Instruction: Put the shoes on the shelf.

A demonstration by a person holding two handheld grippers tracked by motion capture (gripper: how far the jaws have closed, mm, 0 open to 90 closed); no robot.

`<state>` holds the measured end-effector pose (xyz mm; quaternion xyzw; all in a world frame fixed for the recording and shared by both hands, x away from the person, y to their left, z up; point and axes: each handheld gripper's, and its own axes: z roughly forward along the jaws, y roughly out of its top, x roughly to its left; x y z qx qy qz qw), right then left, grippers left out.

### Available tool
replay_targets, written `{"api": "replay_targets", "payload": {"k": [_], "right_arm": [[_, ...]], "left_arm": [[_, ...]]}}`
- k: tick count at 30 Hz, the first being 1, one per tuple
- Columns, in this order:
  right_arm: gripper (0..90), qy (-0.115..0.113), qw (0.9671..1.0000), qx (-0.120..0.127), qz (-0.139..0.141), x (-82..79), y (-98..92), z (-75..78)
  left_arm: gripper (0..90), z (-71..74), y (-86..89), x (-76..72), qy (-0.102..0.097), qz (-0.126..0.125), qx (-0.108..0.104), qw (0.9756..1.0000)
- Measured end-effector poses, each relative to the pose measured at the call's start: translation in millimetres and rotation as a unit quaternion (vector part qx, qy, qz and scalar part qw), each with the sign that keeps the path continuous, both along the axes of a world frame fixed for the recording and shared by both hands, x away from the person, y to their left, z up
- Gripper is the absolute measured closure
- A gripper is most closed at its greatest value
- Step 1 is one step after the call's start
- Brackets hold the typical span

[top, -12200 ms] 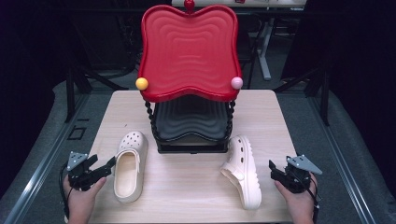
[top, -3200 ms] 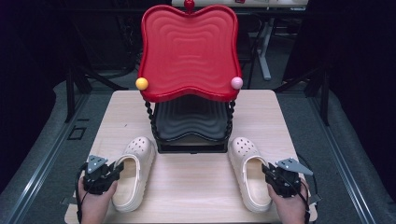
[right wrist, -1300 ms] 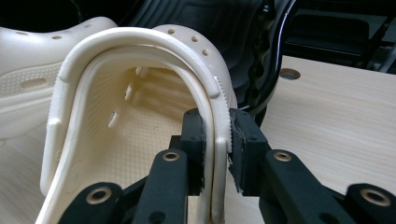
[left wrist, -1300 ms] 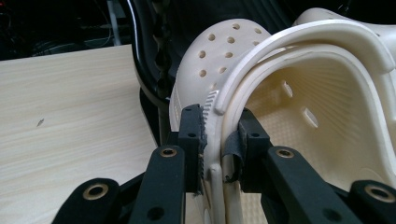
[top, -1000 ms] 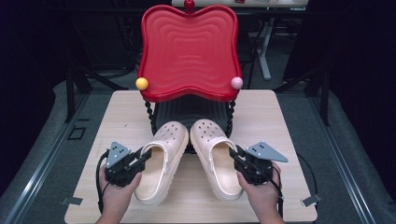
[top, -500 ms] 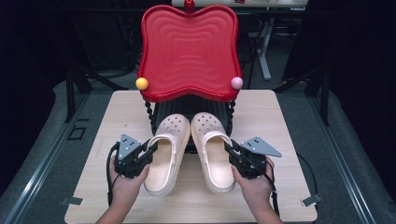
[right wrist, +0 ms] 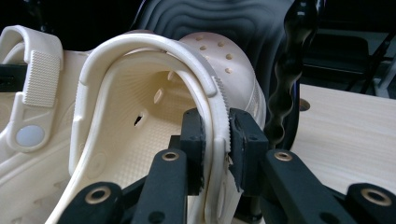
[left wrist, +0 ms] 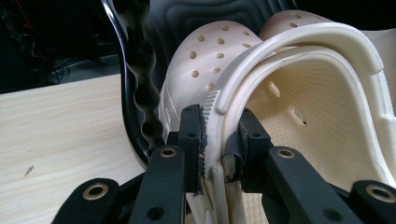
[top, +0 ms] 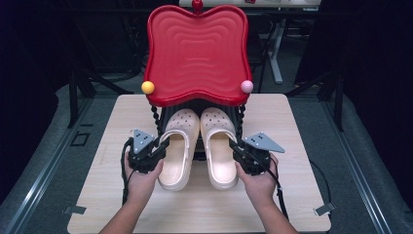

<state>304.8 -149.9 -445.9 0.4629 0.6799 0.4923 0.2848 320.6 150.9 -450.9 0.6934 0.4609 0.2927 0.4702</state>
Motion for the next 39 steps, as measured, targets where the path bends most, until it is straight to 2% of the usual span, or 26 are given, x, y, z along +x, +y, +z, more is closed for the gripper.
{"api": "replay_targets", "payload": {"k": [6, 10, 16, 21, 24, 27, 28, 30, 32, 39], "right_arm": [[76.2, -0.008, 0.9999, -0.001, -0.008, 15.4, 5.3, 3.4], [75.9, -0.011, 0.9998, -0.01, -0.011, 22.2, 8.3, 0.3], [75.8, -0.005, 0.9997, -0.019, -0.015, 30.7, 11.5, -5.2], [75.6, -0.01, 0.9997, -0.013, -0.02, 39.3, 14.9, -6.2], [75.2, -0.01, 0.9997, -0.004, -0.02, 45.1, 18.7, -4.6], [75.0, -0.01, 0.9997, -0.007, -0.023, 47.1, 20.9, -3.1], [74.7, -0.012, 0.9995, -0.005, -0.027, 48.7, 22.1, -2.6], [74.4, -0.015, 0.9995, -0.004, -0.028, 50.4, 21.1, -2.9], [73.5, -0.016, 0.9993, -0.009, -0.031, 50.7, 20.9, -3.2], [70.2, -0.011, 0.9997, -0.016, -0.018, 47.9, 22.8, -3.1]], "left_arm": [[75.4, 3.0, -6.2, 14.3, -0.01, 0.008, 0.004, 0.9999], [75.2, -0.4, -12.4, 20.1, -0.022, 0.013, 0.021, 0.9995], [74.8, -3.2, -17.3, 26.7, -0.029, 0.02, 0.019, 0.9992], [74.3, -0.6, -17.2, 35.7, -0.032, 0.02, 0.021, 0.9991], [73.7, 0.3, -17.8, 41.1, -0.033, 0.021, 0.016, 0.9991], [73.3, 1.7, -18.8, 43.5, -0.032, 0.025, 0.015, 0.999], [73.1, 1.4, -18.6, 45.2, -0.035, 0.028, 0.006, 0.999], [72.2, 1.6, -19.2, 46.5, -0.034, 0.03, 0.002, 0.999], [70.8, 2.3, -19.5, 46.5, -0.032, 0.031, 0.004, 0.999], [64.8, 2.6, -16.9, 43.9, -0.029, 0.014, -0.025, 0.9991]]}}
